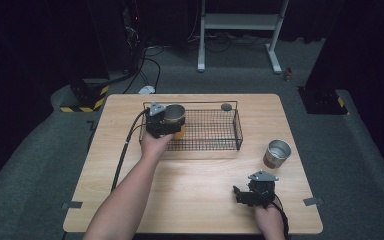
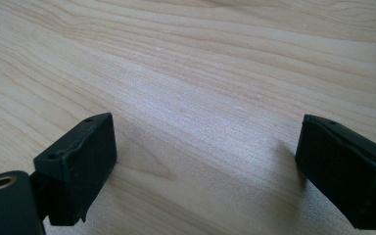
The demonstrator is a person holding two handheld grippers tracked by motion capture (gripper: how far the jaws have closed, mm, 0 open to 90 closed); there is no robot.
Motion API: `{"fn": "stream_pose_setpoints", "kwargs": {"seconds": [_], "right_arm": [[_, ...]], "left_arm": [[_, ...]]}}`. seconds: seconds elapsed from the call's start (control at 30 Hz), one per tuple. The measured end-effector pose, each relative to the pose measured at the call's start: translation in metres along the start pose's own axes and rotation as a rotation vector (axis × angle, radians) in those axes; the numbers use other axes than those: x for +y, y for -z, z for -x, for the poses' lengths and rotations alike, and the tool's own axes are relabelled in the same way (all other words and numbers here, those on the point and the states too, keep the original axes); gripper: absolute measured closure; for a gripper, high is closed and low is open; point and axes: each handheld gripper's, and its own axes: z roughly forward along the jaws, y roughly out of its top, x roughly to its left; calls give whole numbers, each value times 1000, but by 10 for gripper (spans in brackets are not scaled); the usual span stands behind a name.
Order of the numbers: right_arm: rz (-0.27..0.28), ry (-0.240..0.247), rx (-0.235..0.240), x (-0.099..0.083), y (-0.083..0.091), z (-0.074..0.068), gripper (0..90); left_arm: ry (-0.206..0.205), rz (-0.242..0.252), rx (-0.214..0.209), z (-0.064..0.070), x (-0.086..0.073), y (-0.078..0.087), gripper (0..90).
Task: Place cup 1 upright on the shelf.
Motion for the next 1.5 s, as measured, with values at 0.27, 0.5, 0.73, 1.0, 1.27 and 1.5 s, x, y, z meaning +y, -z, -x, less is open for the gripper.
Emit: {"fn": "stream_pose_setpoints", "kwargs": {"seconds": [0.27, 0.5, 0.73, 1.0, 1.27, 1.5], "right_arm": [[1, -3, 0, 0, 0, 0, 83], [1, -3, 0, 0, 0, 0, 83], [0, -3, 1, 0, 0, 0, 82], [1, 1, 1, 0, 0, 0, 82], [1, 1, 1, 0, 0, 0, 82], [1, 0, 1, 0, 0, 0, 82]], "left_arm": [[15, -63, 18, -8, -7, -4, 142], [-11, -95, 41, -8, -11, -8, 141], [-41, -117, 75, -6, -15, -8, 141], [-40, -134, 79, -8, -22, -10, 141], [-60, -143, 89, -6, -24, -8, 139], [-73, -150, 89, -6, -25, -7, 139]]}}
